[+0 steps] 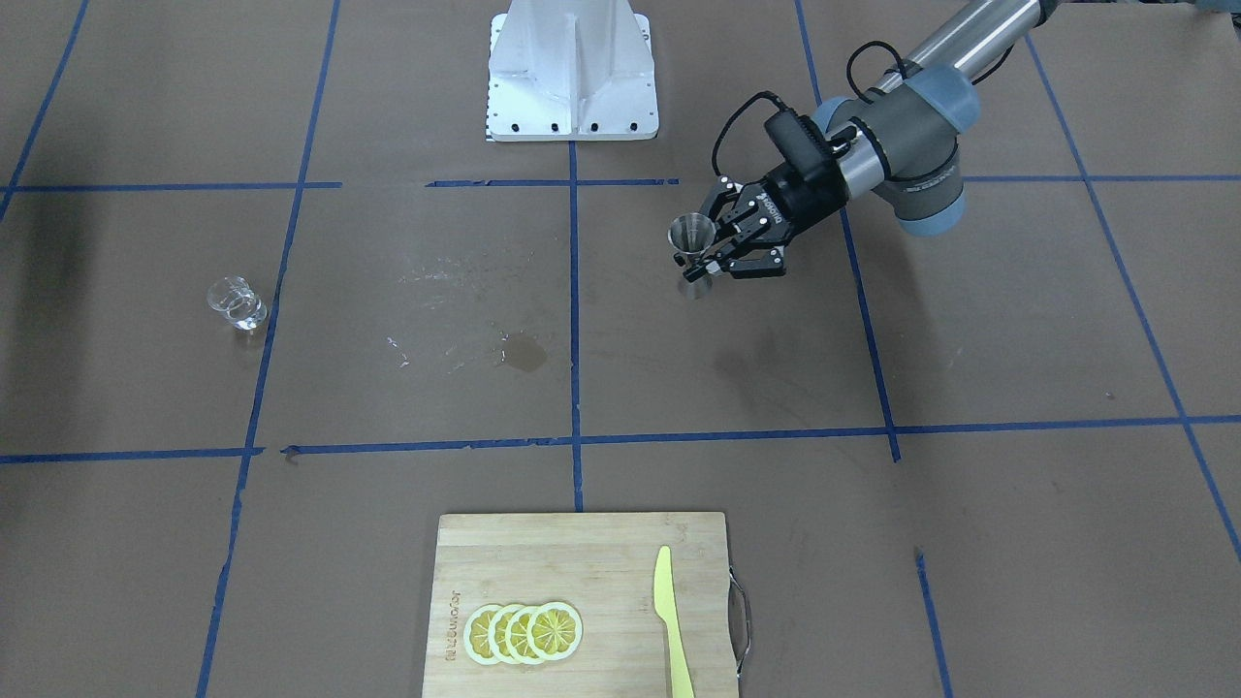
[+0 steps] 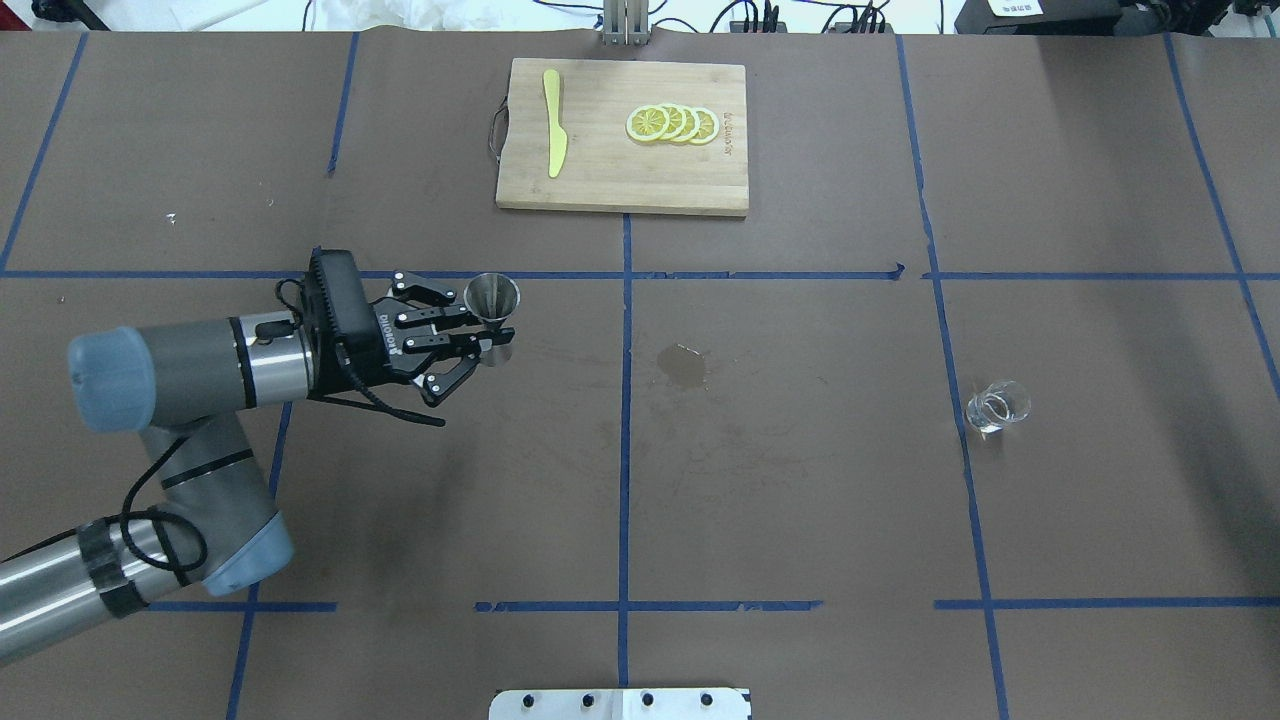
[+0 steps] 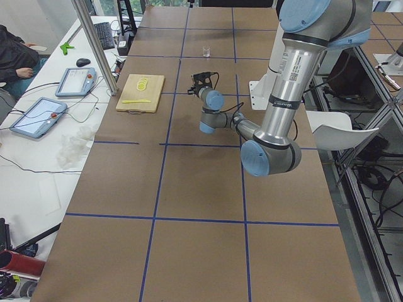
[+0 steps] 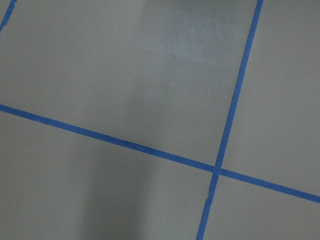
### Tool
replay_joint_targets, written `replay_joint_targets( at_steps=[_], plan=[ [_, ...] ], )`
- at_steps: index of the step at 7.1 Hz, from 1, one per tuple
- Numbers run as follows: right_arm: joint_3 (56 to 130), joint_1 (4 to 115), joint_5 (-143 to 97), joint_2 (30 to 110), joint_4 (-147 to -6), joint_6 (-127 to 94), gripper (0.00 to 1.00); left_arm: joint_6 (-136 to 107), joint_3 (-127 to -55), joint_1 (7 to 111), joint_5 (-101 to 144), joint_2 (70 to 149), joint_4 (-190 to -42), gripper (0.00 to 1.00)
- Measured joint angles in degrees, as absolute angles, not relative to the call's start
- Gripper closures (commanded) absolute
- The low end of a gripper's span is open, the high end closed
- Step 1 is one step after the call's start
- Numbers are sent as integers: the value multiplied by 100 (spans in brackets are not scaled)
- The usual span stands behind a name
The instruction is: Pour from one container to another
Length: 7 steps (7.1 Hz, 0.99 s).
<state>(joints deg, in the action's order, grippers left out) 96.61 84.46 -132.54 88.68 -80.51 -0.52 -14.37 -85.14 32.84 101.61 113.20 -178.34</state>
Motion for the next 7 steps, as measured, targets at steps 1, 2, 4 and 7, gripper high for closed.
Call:
replay_joint_targets(
  at_steps=[1, 2, 4, 7],
  plan=[
    [9663, 8446, -13252, 8868, -8051, -58, 0, -1256, -8225, 3342, 10308, 11769, -17592, 100],
    [9662, 8446, -13248, 8870, -8051, -60, 0, -1200, -7851, 3383, 10370, 12206, -17464, 100],
    [9667, 8455, -13251, 8894, -8051, -76, 0, -1534, -7241, 3428, 10415, 12827, -17392, 100],
    [9725, 8456, -13266, 8883, -8051, -177, 0, -1597, -6961, 3420, 10536, 13202, -17386, 100]
  ],
)
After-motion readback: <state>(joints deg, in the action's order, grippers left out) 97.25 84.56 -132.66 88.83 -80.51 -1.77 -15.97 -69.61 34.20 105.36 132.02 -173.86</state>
